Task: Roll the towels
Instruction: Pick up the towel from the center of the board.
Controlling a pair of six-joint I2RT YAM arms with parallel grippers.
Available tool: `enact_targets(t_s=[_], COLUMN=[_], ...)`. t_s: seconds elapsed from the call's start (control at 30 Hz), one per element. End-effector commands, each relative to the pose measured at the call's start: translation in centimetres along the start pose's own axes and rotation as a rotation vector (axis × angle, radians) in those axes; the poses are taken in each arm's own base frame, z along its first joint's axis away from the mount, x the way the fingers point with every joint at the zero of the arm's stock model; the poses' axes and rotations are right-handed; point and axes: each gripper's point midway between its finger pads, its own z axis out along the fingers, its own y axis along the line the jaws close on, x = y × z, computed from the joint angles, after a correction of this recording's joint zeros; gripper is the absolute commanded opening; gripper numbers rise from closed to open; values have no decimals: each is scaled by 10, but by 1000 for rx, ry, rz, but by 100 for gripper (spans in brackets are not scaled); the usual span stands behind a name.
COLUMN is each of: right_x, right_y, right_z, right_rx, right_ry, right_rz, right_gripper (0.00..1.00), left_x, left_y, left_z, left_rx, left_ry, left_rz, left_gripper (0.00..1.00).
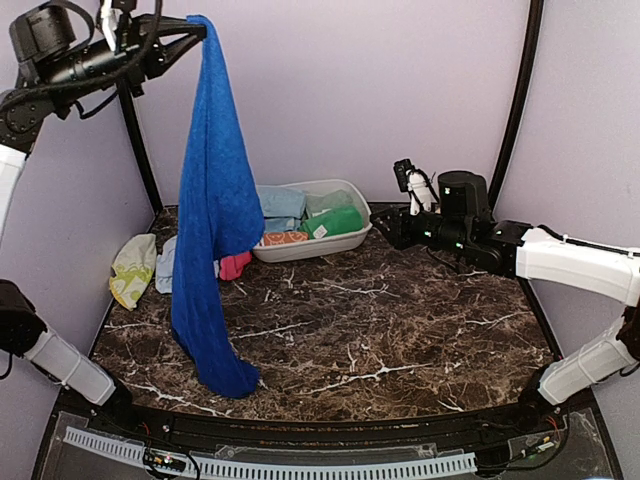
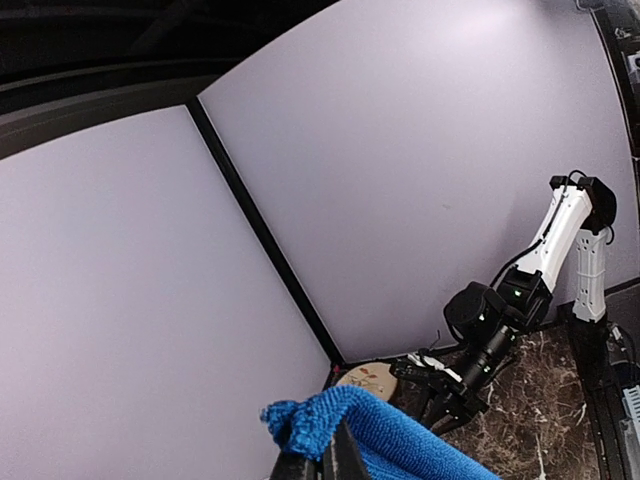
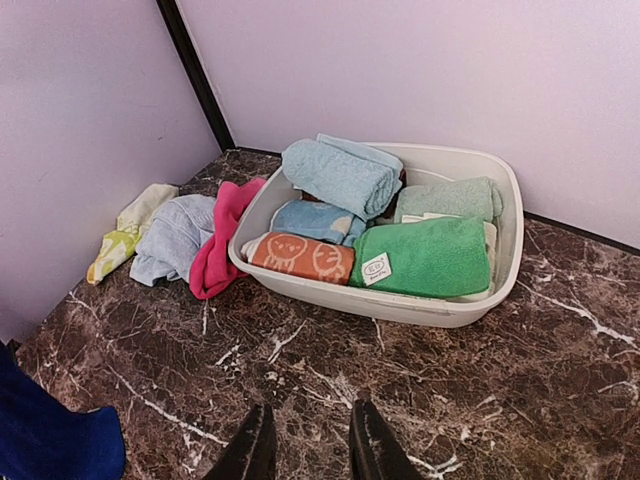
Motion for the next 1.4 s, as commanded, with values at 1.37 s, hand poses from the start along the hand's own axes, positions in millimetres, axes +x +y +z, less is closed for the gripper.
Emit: enact_targets(t_s=[1.37], right_x=[149], right_y=[34], right_z=[17], right_rx=[-183], right_ry=[390], right_rz=[-376], right_gripper=[45], left_x=[311], left_y=[-133], left_z=[-68], left_rx=[97], left_ry=[762], left_rz=[46], left_gripper=[0])
